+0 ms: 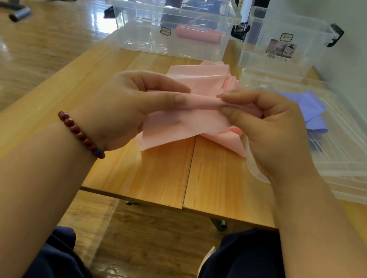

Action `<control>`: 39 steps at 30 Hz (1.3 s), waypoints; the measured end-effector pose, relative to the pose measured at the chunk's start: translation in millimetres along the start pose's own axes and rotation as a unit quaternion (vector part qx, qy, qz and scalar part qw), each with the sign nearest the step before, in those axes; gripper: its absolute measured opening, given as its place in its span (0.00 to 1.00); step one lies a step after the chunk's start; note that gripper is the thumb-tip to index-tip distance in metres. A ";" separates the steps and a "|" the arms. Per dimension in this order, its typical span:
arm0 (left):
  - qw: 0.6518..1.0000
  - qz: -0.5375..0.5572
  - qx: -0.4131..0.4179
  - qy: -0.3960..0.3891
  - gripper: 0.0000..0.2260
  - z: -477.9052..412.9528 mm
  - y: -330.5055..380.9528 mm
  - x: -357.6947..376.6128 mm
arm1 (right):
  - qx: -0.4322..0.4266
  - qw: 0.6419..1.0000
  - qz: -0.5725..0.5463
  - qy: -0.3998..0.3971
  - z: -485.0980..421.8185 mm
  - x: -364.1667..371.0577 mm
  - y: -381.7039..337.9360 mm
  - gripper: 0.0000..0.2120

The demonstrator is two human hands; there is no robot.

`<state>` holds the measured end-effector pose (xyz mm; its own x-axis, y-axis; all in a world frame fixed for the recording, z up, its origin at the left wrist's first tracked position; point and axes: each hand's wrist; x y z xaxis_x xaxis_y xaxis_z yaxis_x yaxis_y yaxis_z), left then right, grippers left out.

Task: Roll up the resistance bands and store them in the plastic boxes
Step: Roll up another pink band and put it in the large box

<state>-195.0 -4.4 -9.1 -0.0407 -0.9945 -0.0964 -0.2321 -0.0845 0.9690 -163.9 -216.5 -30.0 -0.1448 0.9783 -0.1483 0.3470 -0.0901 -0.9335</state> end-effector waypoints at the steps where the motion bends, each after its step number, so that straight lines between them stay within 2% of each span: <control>1: 1.000 -0.001 0.005 0.005 0.11 -0.3 0.1 0.3 | 0.001 1.000 0.001 0.001 -0.1 0.3 -0.2 0.14; 6: 0.999 -0.009 0.025 0.032 0.07 -0.4 0.2 -2.8 | 0.067 0.996 -0.008 -0.054 -0.4 -1.2 -0.9 0.14; 8: 0.998 -0.005 0.036 0.041 0.06 -0.6 -0.1 -5.3 | 0.075 0.996 0.011 -0.052 -0.2 -0.7 -0.7 0.11; 13: 0.996 -0.042 0.062 0.037 0.06 -1.2 -1.2 -10.0 | 0.039 0.999 0.024 0.000 1.8 4.9 -4.0 0.11; 19: 0.996 -0.015 0.089 0.028 0.08 2.4 6.6 -12.1 | -0.003 0.999 0.019 0.039 4.5 7.5 -12.6 0.12; 26: 0.994 -0.025 0.081 0.072 0.12 8.6 5.8 -7.7 | 0.024 0.998 -0.008 0.064 2.5 7.4 -10.8 0.14; 34: 0.988 -0.053 0.120 0.083 0.07 13.2 10.6 -16.8 | 0.014 0.998 0.019 0.061 5.6 8.7 -20.0 0.07; 39: 0.990 -0.021 0.102 0.093 0.10 9.8 14.1 -15.2 | -0.022 0.996 0.015 0.084 4.4 9.9 -38.1 0.05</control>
<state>-207.2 10.1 3.8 0.1482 -0.9862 -0.0739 -0.4225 -0.1307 0.8969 -182.7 -204.2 2.7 0.0214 0.9931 -0.1153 0.3905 -0.1145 -0.9135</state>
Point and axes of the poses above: each hand's wrist, its own z-axis away from the middle knuckle, its own x-axis out of the palm, y = z × x, and after that the axes turned 10 degrees about x, right-handed
